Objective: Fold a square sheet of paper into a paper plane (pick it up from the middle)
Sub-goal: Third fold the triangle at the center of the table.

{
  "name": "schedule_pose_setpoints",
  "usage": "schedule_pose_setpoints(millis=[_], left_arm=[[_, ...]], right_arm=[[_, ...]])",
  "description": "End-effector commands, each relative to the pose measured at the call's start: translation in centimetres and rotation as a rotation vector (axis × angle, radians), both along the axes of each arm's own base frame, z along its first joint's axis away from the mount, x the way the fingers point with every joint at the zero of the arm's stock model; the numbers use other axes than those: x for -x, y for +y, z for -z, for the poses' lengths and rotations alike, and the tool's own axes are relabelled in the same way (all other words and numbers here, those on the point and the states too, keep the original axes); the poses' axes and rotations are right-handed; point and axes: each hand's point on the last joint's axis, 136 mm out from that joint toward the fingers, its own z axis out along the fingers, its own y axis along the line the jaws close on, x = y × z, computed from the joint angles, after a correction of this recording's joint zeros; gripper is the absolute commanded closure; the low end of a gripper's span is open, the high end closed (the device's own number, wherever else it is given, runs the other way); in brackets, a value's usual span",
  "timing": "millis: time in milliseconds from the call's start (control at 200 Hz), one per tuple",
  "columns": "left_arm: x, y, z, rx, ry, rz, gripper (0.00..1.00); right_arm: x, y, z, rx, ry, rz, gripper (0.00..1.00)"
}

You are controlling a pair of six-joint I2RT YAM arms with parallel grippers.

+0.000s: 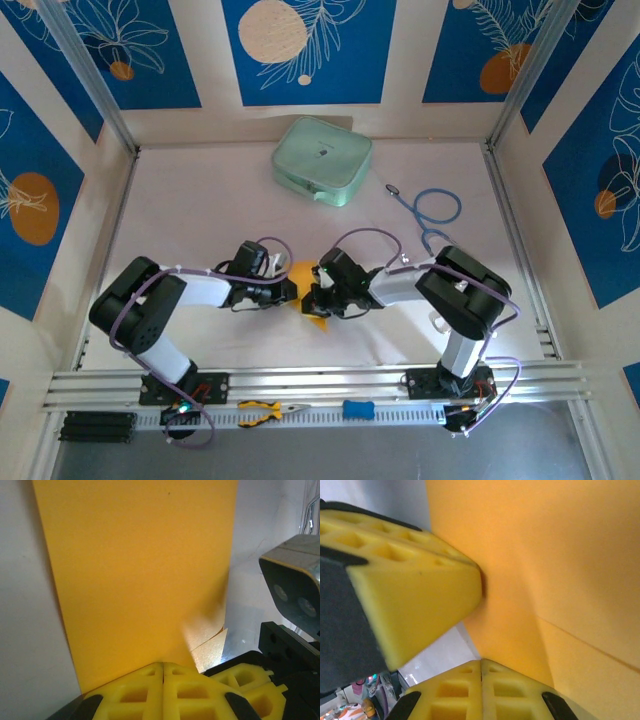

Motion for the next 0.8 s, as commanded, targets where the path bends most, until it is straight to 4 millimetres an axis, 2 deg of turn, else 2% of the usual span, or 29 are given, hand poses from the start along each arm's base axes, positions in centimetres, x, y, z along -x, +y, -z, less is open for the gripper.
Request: schedule_pose_setpoints(millis=[0, 140, 315, 485, 665, 795], left_arm=[[1.1, 1.7, 2.3, -0.096, 0.061, -0.019, 1.00], [1.2, 1.8, 2.4, -0.098, 0.063, -0.018, 1.00], [1.2, 1.8, 2.4, -0.098, 0.063, -0.021, 1.00], [1.2, 2.1, 2.5, -0.116, 0.058, -0.027, 1.00], [1.0, 2.7, 2.9, -0.148, 0.053, -0.044, 1.00], [1.0, 2.8, 3.0, -0.152, 0.053, -0.047, 1.00]], right_arm=[[1.0, -0.8, 0.1, 0.052, 0.026, 0.007, 1.00], [-0.3, 0.7, -1.1, 0.014, -0.021, 0.005, 1.00], [-0.8, 0.7, 0.2, 0.038, -0.025, 0.020, 1.00], [0.7, -1.0, 1.4, 0.058, 0.014, 0.022, 1.00], [2.8, -1.9, 0.0, 0.003, -0.004, -0.066, 0.98], [4.1, -4.0, 0.4, 0.032, -0.006, -0.076, 0.98]])
